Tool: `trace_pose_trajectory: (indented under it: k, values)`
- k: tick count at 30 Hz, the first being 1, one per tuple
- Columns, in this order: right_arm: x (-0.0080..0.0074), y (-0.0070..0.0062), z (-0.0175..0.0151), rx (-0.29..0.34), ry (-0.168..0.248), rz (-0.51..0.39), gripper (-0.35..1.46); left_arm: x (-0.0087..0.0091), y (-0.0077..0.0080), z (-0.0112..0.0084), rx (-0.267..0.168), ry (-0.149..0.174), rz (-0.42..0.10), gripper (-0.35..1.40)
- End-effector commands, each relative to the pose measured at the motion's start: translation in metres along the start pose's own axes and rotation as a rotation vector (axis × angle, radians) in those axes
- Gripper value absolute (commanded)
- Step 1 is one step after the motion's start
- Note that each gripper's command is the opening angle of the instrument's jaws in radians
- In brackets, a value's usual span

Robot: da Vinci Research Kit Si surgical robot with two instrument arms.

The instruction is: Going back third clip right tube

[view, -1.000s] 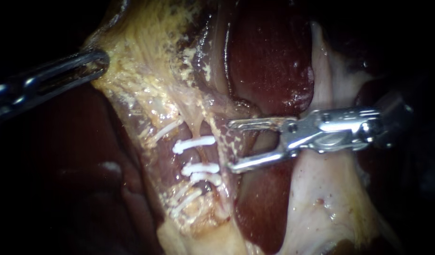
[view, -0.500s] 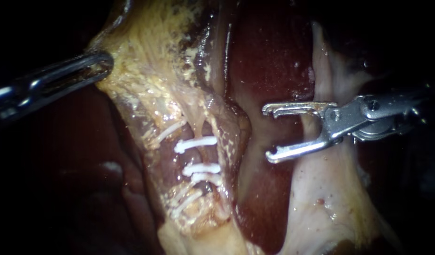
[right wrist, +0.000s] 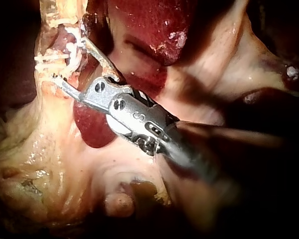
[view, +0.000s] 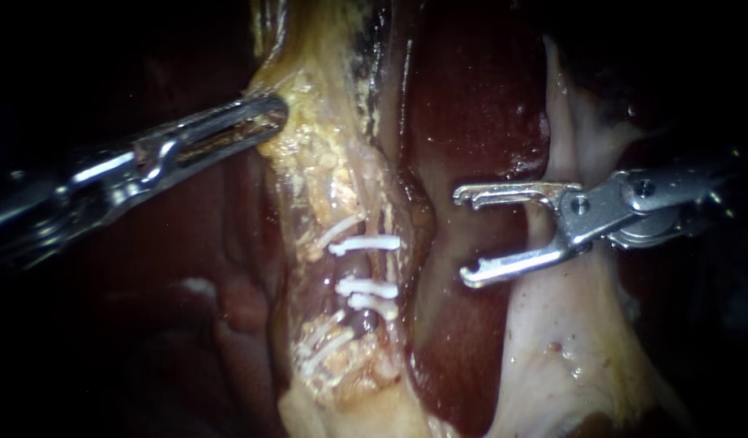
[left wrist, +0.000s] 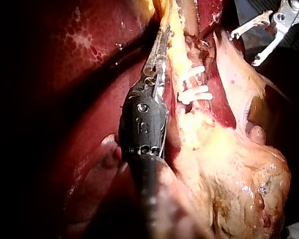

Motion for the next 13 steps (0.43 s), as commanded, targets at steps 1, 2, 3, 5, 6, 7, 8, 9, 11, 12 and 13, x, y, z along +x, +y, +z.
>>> trace_pose_trajectory:
  k: [1, 2, 3, 5, 6, 7, 8, 9, 11, 12, 13]
  values:
    - [0.0, 0.0, 0.0001, -0.001, 0.003, 0.001, 0.6, 0.0, 0.0, 0.0, 0.002, 0.001, 0.0, -0.35]
    - [0.0, 0.0, 0.0001, -0.001, 0.003, 0.001, 0.6, -0.0001, 0.0, 0.0, 0.002, 0.001, 0.0, -0.35]
    - [0.0, 0.0, 0.0002, -0.001, 0.003, 0.001, 0.6, -0.0001, 0.0, 0.0, 0.002, 0.001, 0.0, -0.35]
    - [0.0, 0.0, 0.0002, -0.001, 0.003, 0.001, 0.6, -0.0001, 0.0, 0.0, 0.003, 0.001, 0.0, -0.35]
    - [0.0, 0.0, 0.0002, -0.002, 0.003, 0.001, 0.6, -0.0001, 0.0, 0.0, 0.003, 0.001, 0.0, -0.35]
    - [0.0001, 0.0, 0.0002, -0.002, 0.003, 0.001, 0.6, -0.0001, 0.0, 0.0, 0.003, 0.001, 0.0, -0.35]
    - [0.0001, 0.0, 0.0002, -0.002, 0.003, 0.001, 0.6, -0.0001, 0.0, 0.0, 0.003, 0.001, 0.0, -0.35]
    - [0.0001, 0.0, 0.0002, -0.002, 0.003, 0.001, 0.6, -0.0001, 0.0, 0.0, 0.003, 0.001, 0.0, -0.35]
    - [0.0001, 0.0, 0.0003, -0.002, 0.003, 0.001, 0.6, -0.0001, 0.0, 0.0, 0.003, 0.001, 0.0, -0.35]
    - [0.0001, 0.0, 0.0002, -0.002, 0.003, 0.001, 0.6, -0.0001, 0.0, 0.0, 0.004, 0.001, 0.0, -0.35]
    - [0.0001, 0.0, 0.0002, -0.002, 0.003, 0.001, 0.6, -0.0001, 0.0, 0.0, 0.004, 0.001, 0.0, -0.35]
